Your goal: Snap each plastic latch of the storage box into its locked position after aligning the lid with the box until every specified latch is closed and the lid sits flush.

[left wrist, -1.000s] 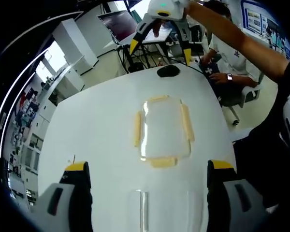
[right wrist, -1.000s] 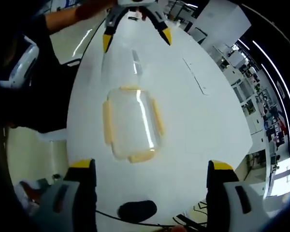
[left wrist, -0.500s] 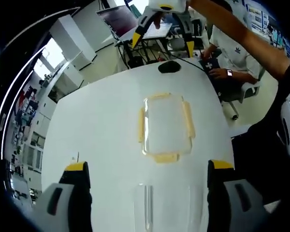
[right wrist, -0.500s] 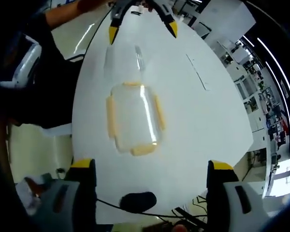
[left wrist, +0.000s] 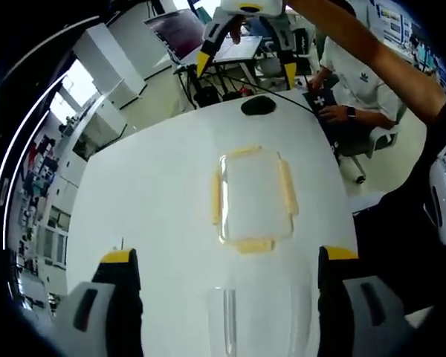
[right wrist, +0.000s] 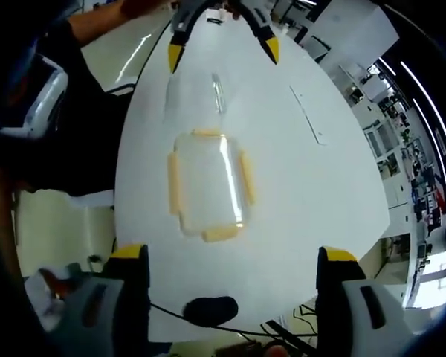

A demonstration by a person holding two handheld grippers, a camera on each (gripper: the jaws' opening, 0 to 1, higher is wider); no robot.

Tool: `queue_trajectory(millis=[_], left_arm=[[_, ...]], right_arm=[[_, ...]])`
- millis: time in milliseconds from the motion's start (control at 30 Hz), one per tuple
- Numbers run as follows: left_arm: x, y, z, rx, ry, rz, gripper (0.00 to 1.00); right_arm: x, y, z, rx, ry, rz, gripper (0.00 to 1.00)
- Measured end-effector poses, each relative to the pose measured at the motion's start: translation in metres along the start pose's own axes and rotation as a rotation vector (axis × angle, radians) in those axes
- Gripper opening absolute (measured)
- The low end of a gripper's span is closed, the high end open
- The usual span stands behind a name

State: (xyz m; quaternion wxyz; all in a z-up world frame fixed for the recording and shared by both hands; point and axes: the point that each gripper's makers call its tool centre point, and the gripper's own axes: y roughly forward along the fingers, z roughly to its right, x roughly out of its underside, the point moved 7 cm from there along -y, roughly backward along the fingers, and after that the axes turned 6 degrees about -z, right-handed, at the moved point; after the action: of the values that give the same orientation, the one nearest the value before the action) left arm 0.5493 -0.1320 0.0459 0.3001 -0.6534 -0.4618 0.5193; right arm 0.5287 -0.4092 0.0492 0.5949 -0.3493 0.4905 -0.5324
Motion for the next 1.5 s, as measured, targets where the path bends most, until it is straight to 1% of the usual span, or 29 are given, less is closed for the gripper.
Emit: queue_trajectory(millis=[167,300,533,567,733,867,900,967,1067,1167,1233,1333,1433,1500], left_arm=[[0.0,0.004,0.001,0.019,-0.016,0.022,0.98],[0.003,0.011,0.001,0.022,-0.015,0.016,0.98],[0.004,0.016,0.0,0.029,-0.021,0.024,0.98],[0.005,0.021,0.0,0.036,-0.022,0.023,0.98],[0.009,0.025,-0.001,0.042,-0.026,0.017,0.98],[0.012,0.027,-0.002,0.048,-0.052,0.011,0.96],[0.013,0.027,-0.002,0.046,-0.055,0.009,0.97],[0.013,0.028,-0.003,0.041,-0.066,0.024,0.99],[0.014,0.029,-0.003,0.043,-0.069,0.026,0.99],[0.019,0.034,-0.003,0.044,-0.059,0.01,0.99],[0.02,0.036,-0.003,0.043,-0.054,0.012,0.99],[0.022,0.04,-0.004,0.044,-0.046,0.024,0.99],[0.03,0.047,-0.007,0.038,-0.053,-0.001,0.99],[0.031,0.046,-0.006,0.042,-0.057,0.0,0.99]], right_arm=[[-0.001,0.003,-0.002,-0.001,-0.003,0.014,0.92],[-0.001,0.01,0.0,-0.005,-0.003,0.019,0.91],[-0.001,0.014,0.001,-0.021,-0.009,0.022,0.9],[0.001,0.019,0.001,-0.022,-0.004,0.019,0.9],[0.001,0.025,0.001,-0.034,-0.002,0.018,0.9],[0.0,0.03,0.001,-0.041,-0.006,0.023,0.9],[0.0,0.03,0.001,-0.042,-0.006,0.025,0.9],[0.0,0.032,0.001,-0.043,-0.005,0.026,0.9],[0.0,0.034,0.002,-0.045,-0.006,0.023,0.9],[0.0,0.039,0.002,-0.053,-0.006,0.021,0.9],[0.001,0.043,0.003,-0.059,-0.008,0.008,0.9],[0.0,0.043,0.002,-0.063,-0.006,0.015,0.9],[-0.001,0.044,0.003,-0.063,-0.004,0.023,0.89],[0.0,0.045,0.002,-0.07,-0.001,0.021,0.88]])
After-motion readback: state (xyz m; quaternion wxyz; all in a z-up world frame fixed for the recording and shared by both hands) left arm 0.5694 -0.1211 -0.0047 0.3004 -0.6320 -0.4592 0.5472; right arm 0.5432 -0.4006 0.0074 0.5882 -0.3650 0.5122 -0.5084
